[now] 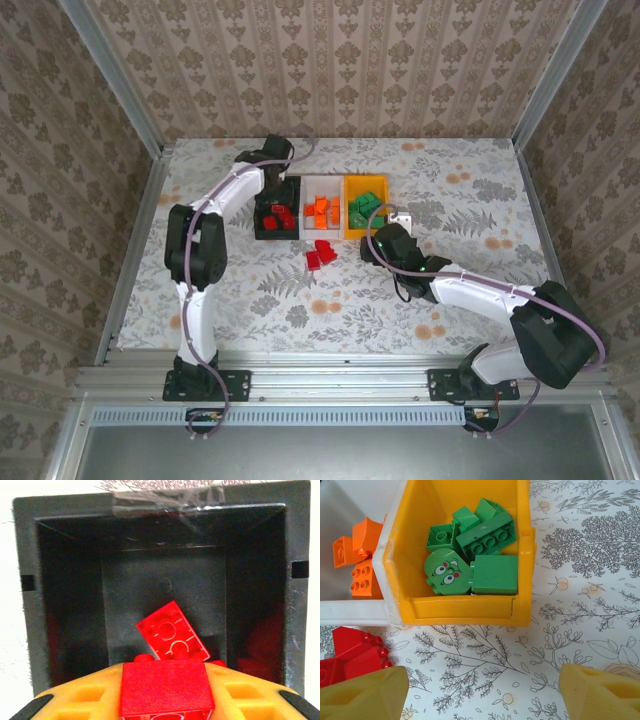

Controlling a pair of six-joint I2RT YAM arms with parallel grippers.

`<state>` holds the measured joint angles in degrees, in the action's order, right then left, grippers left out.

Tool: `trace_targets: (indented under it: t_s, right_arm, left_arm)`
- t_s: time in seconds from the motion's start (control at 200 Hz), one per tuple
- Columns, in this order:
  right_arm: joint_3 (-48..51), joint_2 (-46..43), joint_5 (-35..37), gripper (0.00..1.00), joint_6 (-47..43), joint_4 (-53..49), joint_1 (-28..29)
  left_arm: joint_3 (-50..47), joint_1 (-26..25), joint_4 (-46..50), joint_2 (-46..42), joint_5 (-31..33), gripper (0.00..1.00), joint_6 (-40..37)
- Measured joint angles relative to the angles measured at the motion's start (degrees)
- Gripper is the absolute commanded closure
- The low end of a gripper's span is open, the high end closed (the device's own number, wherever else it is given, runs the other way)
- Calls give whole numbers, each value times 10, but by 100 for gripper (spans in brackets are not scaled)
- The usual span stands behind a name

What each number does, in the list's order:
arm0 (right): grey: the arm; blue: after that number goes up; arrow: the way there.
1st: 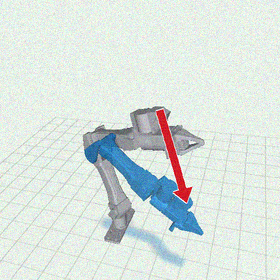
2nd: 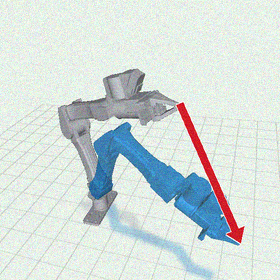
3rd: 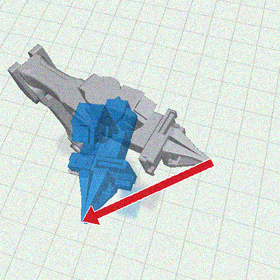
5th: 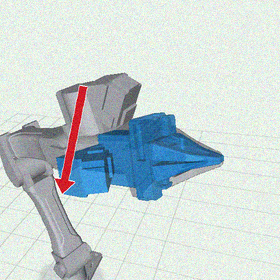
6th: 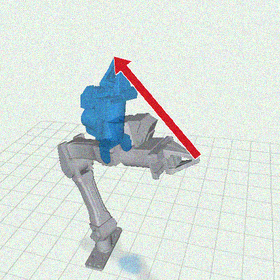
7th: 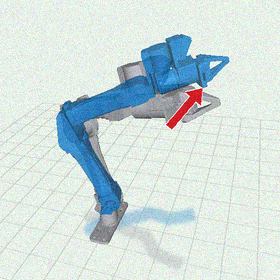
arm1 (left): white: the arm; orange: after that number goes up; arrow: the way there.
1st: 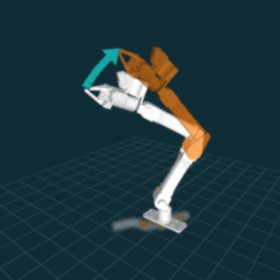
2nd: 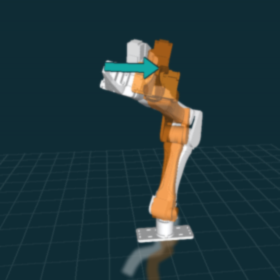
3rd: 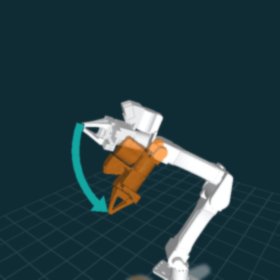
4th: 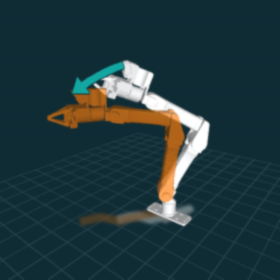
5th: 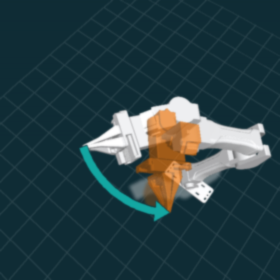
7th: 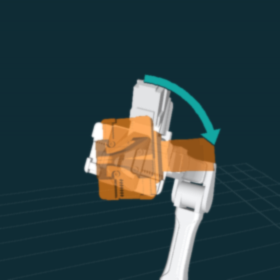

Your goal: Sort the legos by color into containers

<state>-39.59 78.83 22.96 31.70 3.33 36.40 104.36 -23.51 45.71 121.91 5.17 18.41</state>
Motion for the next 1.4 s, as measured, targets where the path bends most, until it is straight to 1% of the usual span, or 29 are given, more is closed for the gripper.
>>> trace_targets:
  t_s: [0.11, 0.225, 0.28, 0.335, 0.405, 0.475, 0.535, 0.61, 0.705, 0.815, 0.865, 0.945, 1.08, 1.18, 1.325, 1.4]
  right_arm:
    - [0, 0, -2, 17, 0, 0, 0]
    - [0, 0, -4, 17, 0, 0, 0]
    - [0, 0, -5, 18, 0, 0, 0]
    - [0, 0, -4, 18, 0, 0, 0]
    - [0, 0, -4, 18, 0, -1, 0]
    - [0, -3, -1, 18, 0, -1, 0]
    - [0, -10, 6, 18, 1, -2, 0]
    - [0, -24, 14, 18, 3, -2, 0]
    - [0, -39, 24, 18, 4, -1, 0]
    - [1, -42, 26, 19, 6, -1, 0]
    - [1, -42, 26, 19, 7, -2, 0]
    - [1, -42, 26, 19, 9, -2, 0]
    - [1, -42, 26, 19, 12, -2, 0]
    - [1, -42, 26, 19, 13, -2, 0]
    - [1, -42, 26, 19, 14, -2, 0]
    - [1, -42, 26, 19, 13, -2, 0]
  left_arm:
    - [15, -1, 8, 0, -8, 24, 2]
    - [15, -6, 13, -11, -14, 20, 9]
    - [4, -14, 11, -30, -15, 14, 9]
    - [-32, -30, -3, -71, -13, 5, 16]
    - [-100, -63, -28, -143, -16, 1, 32]
    - [-167, -106, -55, -214, -27, 0, 63]
    - [-215, -140, -80, -249, -36, 0, 93]
    - [-266, -171, -106, -255, -46, 4, 135]
    - [-316, -188, -127, -219, -48, 11, 179]
    - [-337, -199, -128, -166, -40, 17, 214]
    - [-338, -205, -128, -151, -31, 22, 228]
    - [-338, -214, -128, -147, -16, 27, 240]
    - [-338, -220, -137, -148, 3, 45, 254]
    - [-339, -219, -141, -148, 17, 54, 259]
    - [-349, -219, -146, -148, 26, 61, 264]
    - [-354, -219, -147, -148, 30, 63, 264]
